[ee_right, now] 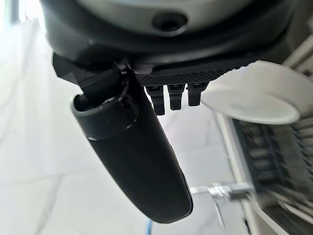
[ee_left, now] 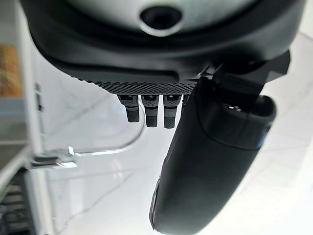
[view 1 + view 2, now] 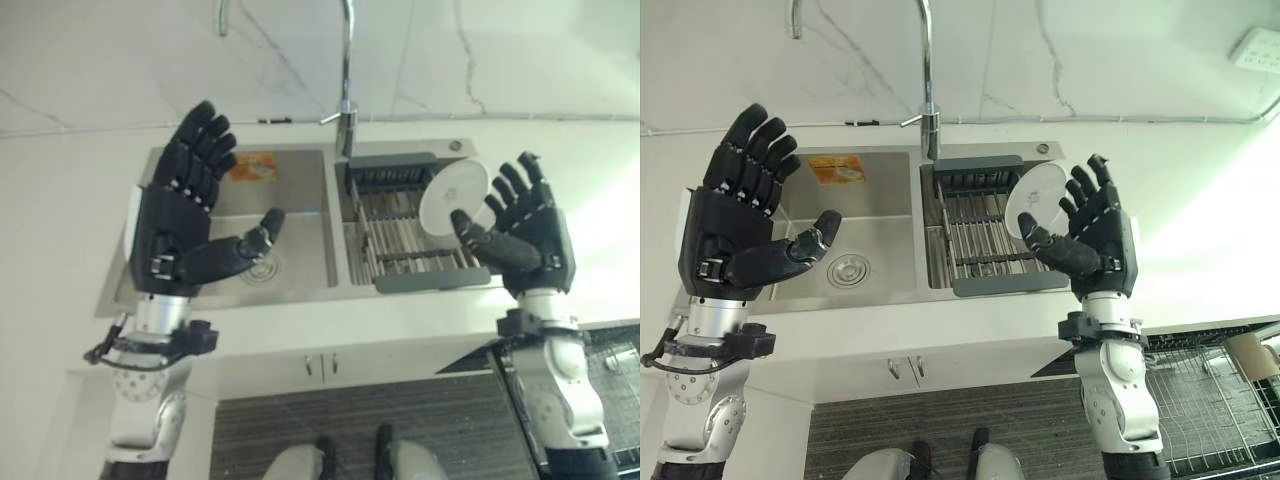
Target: Place the dishes in the dishwasher.
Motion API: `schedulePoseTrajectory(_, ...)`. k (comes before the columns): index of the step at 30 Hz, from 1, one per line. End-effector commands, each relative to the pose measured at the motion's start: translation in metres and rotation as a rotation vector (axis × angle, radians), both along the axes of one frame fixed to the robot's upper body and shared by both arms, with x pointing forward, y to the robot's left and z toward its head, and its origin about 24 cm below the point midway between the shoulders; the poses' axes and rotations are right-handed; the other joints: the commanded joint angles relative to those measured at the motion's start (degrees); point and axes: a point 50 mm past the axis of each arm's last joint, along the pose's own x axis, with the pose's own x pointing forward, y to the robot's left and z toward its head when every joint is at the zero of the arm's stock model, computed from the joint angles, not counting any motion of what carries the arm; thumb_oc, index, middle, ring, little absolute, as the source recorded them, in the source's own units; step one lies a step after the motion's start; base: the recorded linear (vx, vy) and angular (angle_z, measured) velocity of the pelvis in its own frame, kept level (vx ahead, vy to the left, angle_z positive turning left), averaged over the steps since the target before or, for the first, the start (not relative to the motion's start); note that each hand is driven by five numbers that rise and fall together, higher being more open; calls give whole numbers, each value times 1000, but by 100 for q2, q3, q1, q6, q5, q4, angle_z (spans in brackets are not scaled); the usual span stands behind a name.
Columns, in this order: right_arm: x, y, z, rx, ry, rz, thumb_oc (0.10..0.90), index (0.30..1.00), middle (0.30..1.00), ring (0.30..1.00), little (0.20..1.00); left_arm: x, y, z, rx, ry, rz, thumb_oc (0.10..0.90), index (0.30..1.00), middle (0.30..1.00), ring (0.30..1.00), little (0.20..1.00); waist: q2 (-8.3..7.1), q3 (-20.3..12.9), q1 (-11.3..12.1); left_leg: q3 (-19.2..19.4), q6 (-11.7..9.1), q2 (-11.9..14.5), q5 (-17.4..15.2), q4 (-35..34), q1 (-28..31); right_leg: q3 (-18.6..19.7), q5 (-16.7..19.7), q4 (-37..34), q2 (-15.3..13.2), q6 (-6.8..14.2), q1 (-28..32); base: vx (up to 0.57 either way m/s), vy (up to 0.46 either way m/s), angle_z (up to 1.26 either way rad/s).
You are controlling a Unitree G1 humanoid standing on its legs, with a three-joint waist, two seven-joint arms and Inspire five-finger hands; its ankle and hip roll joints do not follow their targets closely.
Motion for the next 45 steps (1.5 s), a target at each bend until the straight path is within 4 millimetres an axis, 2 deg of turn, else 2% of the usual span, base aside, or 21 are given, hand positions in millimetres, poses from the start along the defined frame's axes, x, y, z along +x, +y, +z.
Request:
schedulePoseTrajectory(1, -11, -18, 48, -29, -267, -83, 800, 900, 900, 900, 900, -9, -9, 30, -7, -191, -46, 800, 900, 900, 900, 900, 9, -720, -9, -328, -619, 569, -228, -29, -140, -11, -451, 43, 71, 305, 42, 50, -25, -6)
schedulePoseTrajectory(10, -15, -32, 67, -44, -361, -146, 800, 900, 900, 900, 900, -9, -15, 25, 29, -165, -104, 800, 900, 900, 900, 900, 41, -816, -30, -411, -643, 588, -286, -29, -78, 56, -523, 43, 146, 292, 101, 16, -19, -2)
schedulePoseTrajectory(13, -12, -33, 66, -26, -349, -135, 800, 900, 900, 900, 900, -7, -18, 25, 34, -159, -121, 800, 900, 900, 900, 900, 38, -834, -63, -390, -641, 590, -302, -29, -49, 79, -521, 43, 147, 295, 115, 0, 0, 0)
schedulePoseTrajectory(14, -3, -32, 59, 58, -304, -62, 800, 900, 900, 900, 900, -5, -21, 25, 38, -159, -136, 800, 900, 900, 900, 900, 31, -834, -65, -382, -634, 593, -313, -29, -29, 92, -521, 43, 147, 296, 126, 0, 0, 0)
schedulePoseTrajectory(21, 27, -31, 24, 143, -67, 25, 800, 900, 900, 900, 900, 4, -28, 24, 59, -140, -164, 800, 900, 900, 900, 900, 1, -871, -28, -375, -624, 600, -331, -29, 22, 60, -554, 43, 146, 276, 205, 0, 0, 0)
schedulePoseTrajectory(27, 41, -32, 15, 204, 14, 74, 800, 900, 900, 900, 900, 7, -28, 22, 63, -123, -168, 800, 900, 900, 900, 900, -18, -896, 46, -396, -617, 582, -349, -29, 42, 17, -583, 43, 134, 258, 256, 0, 0, 0)
schedulePoseTrajectory(38, 50, -31, 5, 254, 89, 91, 800, 900, 900, 900, 900, 11, -27, 19, 36, -90, -185, 800, 900, 900, 900, 900, -36, -892, 124, -458, -600, 543, -359, -29, 70, 26, -593, 43, 118, 258, 324, 6, 9, 4)
schedulePoseTrajectory(45, 65, -32, -1, 283, 186, 101, 800, 900, 900, 900, 900, 16, -27, 17, 25, -63, -181, 800, 900, 900, 900, 900, -50, -885, 225, -483, -598, 533, -366, -29, 101, -36, -623, 43, 98, 245, 398, 5, 3, 2)
